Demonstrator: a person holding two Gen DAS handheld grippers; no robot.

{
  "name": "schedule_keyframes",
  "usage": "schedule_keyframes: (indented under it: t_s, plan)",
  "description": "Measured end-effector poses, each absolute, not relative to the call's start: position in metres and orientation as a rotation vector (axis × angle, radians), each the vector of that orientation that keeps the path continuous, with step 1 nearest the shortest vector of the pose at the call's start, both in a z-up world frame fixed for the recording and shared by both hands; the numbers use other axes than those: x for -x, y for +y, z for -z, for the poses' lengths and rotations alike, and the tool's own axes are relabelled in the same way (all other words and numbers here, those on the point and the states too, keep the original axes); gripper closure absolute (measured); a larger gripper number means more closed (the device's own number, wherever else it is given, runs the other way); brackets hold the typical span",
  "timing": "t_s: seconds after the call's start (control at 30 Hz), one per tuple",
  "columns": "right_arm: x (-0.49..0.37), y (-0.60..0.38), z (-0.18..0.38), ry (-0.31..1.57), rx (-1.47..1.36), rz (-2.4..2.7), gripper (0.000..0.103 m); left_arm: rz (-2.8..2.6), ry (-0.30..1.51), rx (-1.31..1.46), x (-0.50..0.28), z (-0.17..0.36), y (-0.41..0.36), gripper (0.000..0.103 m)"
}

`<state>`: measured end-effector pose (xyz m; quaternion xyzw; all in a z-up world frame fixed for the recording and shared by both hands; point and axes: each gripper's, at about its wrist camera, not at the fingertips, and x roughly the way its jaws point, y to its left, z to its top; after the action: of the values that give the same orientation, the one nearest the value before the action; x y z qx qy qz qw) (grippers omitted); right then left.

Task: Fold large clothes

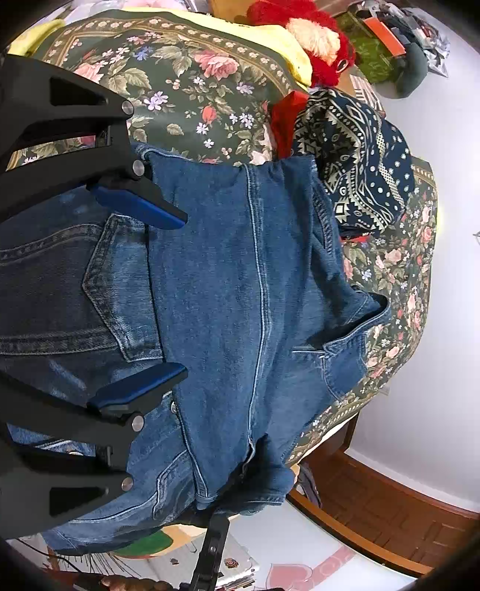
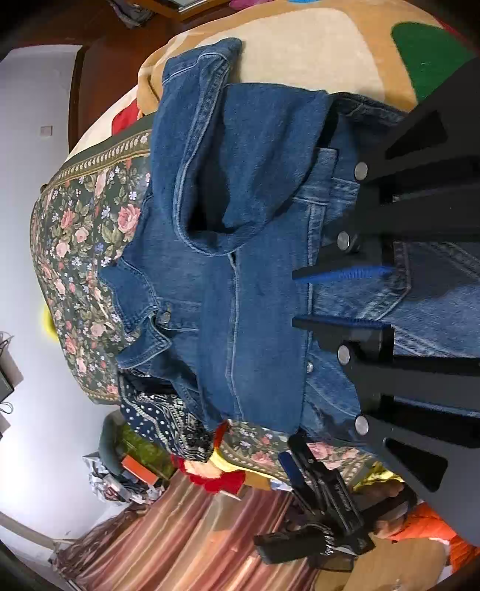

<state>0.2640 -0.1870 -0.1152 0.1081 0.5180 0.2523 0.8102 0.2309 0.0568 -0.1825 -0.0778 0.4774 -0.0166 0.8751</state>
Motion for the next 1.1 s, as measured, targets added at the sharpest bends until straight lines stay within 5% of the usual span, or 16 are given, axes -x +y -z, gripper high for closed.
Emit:
schedule_keyframes:
  t_s: [0.1, 0.17, 0.37, 0.9, 1.1]
  plan:
    - [-0.263, -0.205, 0.104, 1.064, -0.268, -0.494, 0.047, 0.034, 0.997, 0.158, -0.231, 0.184, 0.055, 0.029]
    - [-0.265, -0.219, 0.093, 1.017, -0.317, -0.453, 0.037, 0.036, 0.994, 0.159, -0.232, 0.183, 0.054, 0.029]
    - [-0.287, -0.269, 0.089, 0.959, -0.514, -0.334, 0.031, 0.049, 0.998, 0.170, -0.236, 0.185, 0.051, 0.029]
    - [-0.346, -0.344, 0.200, 1.093, -0.934, -0.062, 0.032, 0.030, 1.044, 0.161, -0.250, 0.200, 0.049, 0.029]
    - [-0.356, -0.344, 0.187, 1.011, -0.887, -0.030, 0.077, 0.027, 1.054, 0.152, -0.252, 0.204, 0.051, 0.029]
